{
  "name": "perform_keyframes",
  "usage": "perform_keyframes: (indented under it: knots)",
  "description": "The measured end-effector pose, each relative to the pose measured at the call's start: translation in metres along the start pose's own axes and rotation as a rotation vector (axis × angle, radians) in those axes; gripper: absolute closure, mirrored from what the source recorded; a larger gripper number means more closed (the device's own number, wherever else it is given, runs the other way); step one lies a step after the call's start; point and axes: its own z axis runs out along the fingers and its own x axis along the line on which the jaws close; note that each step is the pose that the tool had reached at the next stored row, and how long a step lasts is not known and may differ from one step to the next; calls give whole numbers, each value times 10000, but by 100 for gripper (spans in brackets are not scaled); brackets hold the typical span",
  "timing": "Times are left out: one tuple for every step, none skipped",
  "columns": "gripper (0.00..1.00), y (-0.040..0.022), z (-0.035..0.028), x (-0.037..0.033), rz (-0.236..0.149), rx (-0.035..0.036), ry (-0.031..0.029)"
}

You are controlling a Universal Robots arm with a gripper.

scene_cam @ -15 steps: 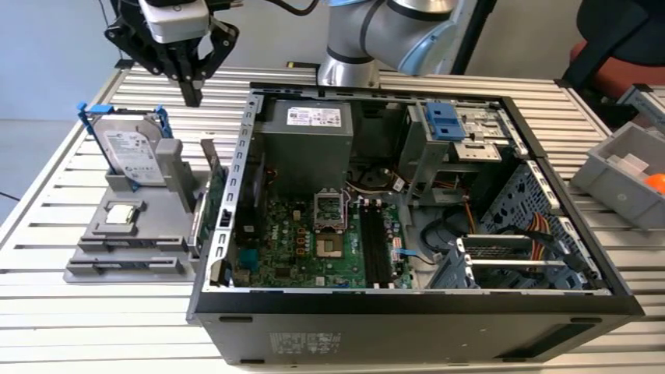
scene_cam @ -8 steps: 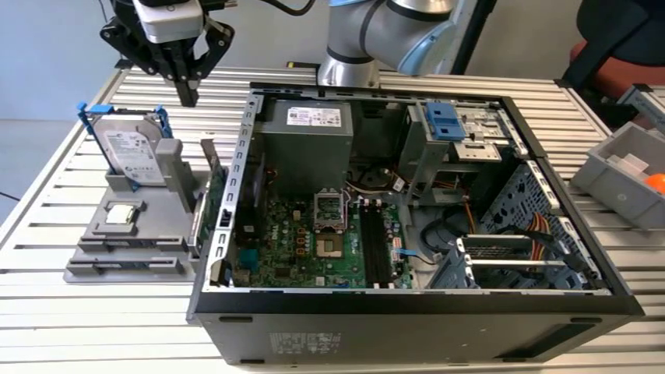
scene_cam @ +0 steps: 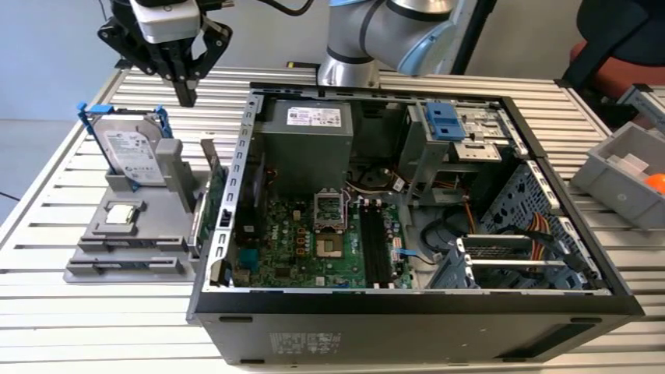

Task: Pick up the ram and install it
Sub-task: 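Reach for the ram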

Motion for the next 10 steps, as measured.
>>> perform_keyframes:
  knots:
    - [100,0,0,1,-1,0,2]
    - [100,0,0,3,0,1,2]
    - [100,0,0,5,0,0,3]
    - [100,-1,1,7,0,0,4]
    - [100,-1,2,11,0,1,8]
    - [100,-1,3,13,0,1,8]
    - [100,-1,3,15,1,1,9]
    - [100,-1,3,16,0,0,9]
    - [100,-2,3,17,1,0,9]
    - [100,-1,3,18,0,1,9]
